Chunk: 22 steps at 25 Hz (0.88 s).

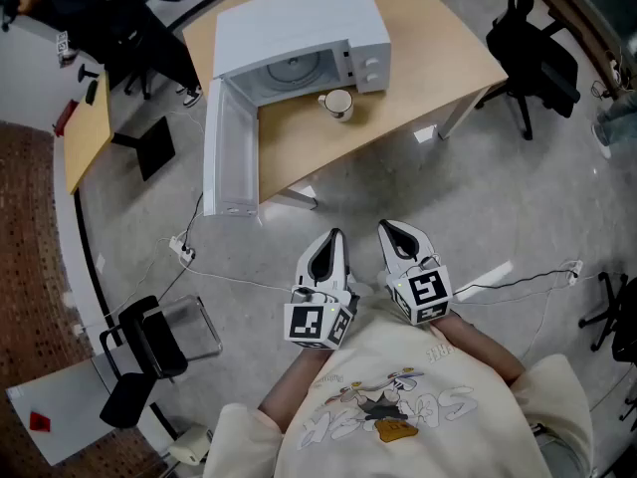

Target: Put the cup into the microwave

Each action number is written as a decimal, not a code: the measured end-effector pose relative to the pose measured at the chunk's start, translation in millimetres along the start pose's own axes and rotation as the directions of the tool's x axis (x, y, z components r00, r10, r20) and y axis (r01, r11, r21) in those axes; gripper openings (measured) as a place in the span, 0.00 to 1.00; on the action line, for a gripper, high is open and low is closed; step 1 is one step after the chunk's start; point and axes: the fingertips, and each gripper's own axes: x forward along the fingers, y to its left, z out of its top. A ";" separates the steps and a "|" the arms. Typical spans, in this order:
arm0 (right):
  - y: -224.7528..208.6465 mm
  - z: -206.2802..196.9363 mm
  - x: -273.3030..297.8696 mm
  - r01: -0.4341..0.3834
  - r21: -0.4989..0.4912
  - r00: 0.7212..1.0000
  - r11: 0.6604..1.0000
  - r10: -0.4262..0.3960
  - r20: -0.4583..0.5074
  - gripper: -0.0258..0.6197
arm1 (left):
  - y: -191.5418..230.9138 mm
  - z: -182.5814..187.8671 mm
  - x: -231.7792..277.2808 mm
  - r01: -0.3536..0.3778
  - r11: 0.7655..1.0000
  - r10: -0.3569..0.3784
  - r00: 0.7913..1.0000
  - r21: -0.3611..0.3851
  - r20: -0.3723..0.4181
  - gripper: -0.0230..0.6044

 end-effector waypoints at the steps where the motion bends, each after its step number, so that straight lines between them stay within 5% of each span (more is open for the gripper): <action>1: -1.2 -0.1 -1.0 -0.001 -0.005 1.000 1.000 0.001 -0.001 0.05 | -0.3 -1.0 0.5 -0.005 1.000 0.005 1.000 -0.005 -0.001 0.04; 13: -28.7 -4.3 -6.2 -0.057 0.078 0.998 0.995 0.057 0.013 0.05 | -18.0 -14.1 17.7 -0.037 0.999 0.037 0.999 -0.014 -0.015 0.04; 22: -51.1 -6.8 -10.8 -0.050 0.043 0.999 0.998 0.050 0.005 0.05 | -31.7 -19.3 30.6 -0.048 0.999 0.048 0.999 -0.015 -0.014 0.04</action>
